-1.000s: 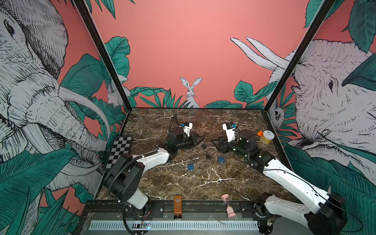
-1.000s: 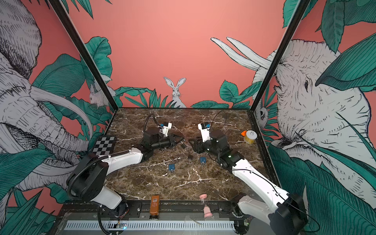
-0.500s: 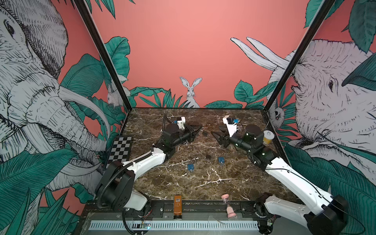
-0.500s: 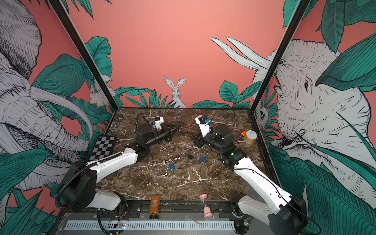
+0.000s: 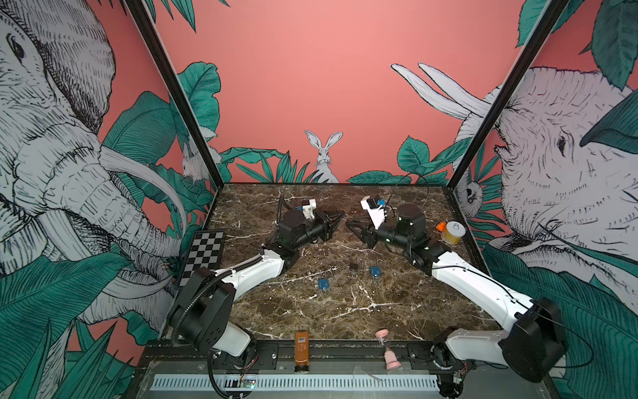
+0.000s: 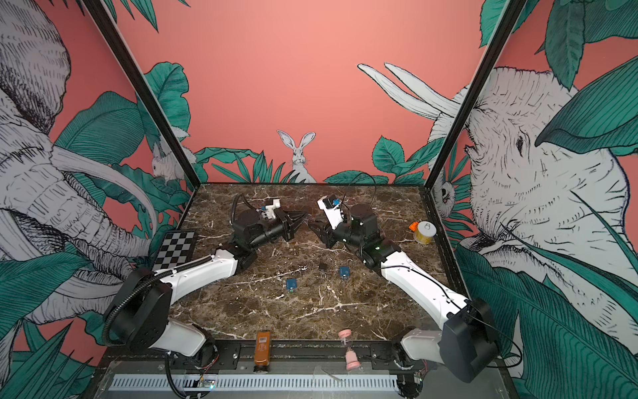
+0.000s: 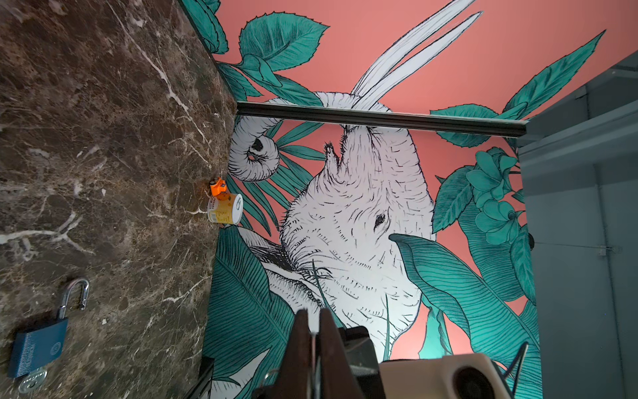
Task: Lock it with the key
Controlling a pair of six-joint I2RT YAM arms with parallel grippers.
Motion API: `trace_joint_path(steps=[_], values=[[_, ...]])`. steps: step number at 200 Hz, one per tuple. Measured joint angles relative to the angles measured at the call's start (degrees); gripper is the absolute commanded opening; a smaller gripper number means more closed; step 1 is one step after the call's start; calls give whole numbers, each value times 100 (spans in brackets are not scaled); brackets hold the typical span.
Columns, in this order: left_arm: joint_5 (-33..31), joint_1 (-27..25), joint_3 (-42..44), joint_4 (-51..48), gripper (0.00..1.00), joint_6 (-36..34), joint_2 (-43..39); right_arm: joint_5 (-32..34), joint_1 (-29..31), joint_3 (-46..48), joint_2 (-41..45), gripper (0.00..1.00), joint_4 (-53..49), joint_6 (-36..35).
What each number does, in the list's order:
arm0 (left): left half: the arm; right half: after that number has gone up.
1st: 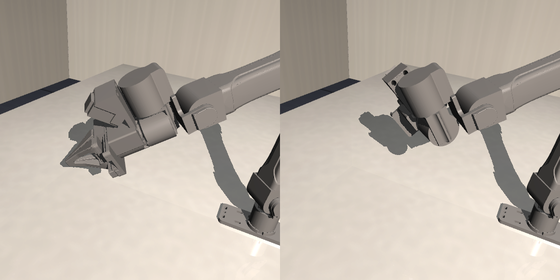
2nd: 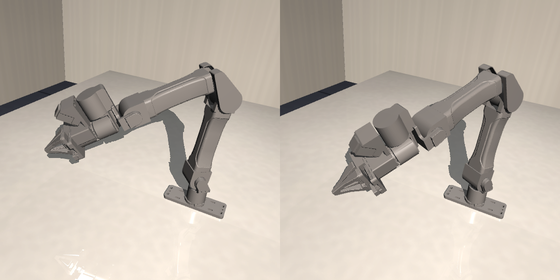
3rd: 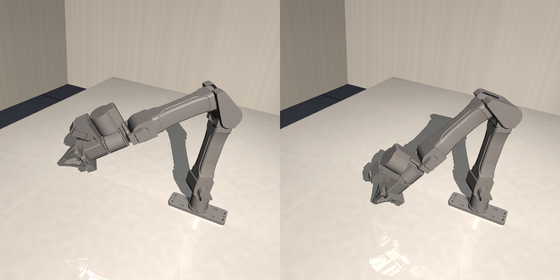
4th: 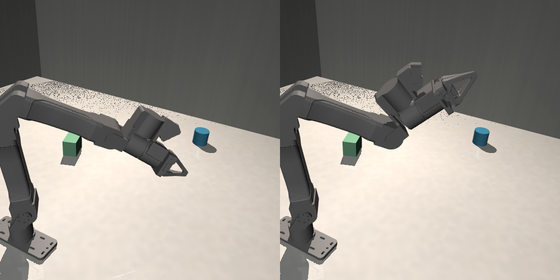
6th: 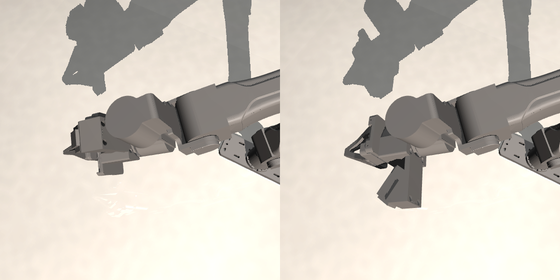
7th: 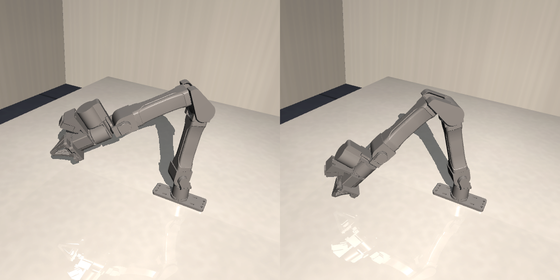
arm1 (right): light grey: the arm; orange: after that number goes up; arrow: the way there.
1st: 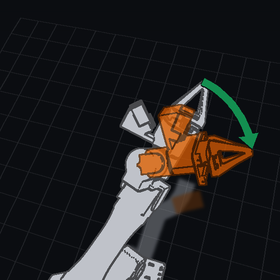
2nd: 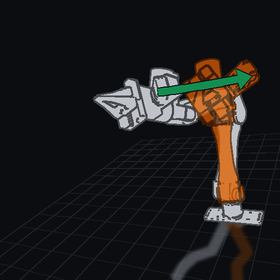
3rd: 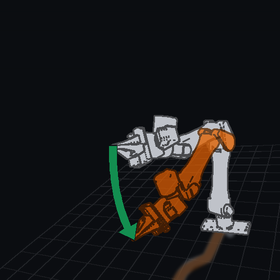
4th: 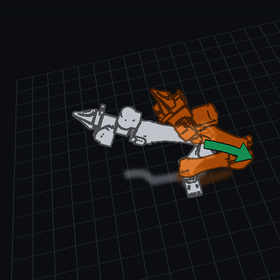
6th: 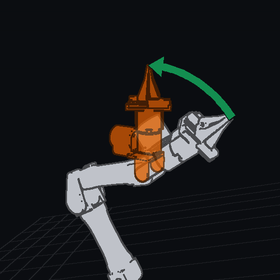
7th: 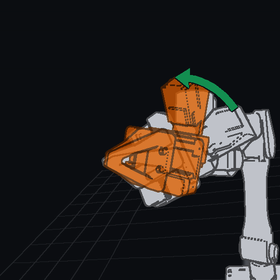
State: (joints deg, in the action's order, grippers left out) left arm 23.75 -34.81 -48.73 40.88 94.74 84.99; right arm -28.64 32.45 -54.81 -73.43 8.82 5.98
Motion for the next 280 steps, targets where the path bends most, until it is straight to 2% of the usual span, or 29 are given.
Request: trace_joint_path(steps=[205,249,257,265,280], values=[[262,46,-267,369,0,24,247,-2,-26,118,-9,28,221,282],[291,48,-267,372,0,22,247,61,-31,118,-9,8,208,280],[313,48,-264,374,0,22,247,59,-31,118,-7,6,208,280],[328,48,-267,378,0,22,247,63,-31,118,-2,0,208,278],[339,48,-267,387,0,22,247,76,-31,118,11,0,205,280]])
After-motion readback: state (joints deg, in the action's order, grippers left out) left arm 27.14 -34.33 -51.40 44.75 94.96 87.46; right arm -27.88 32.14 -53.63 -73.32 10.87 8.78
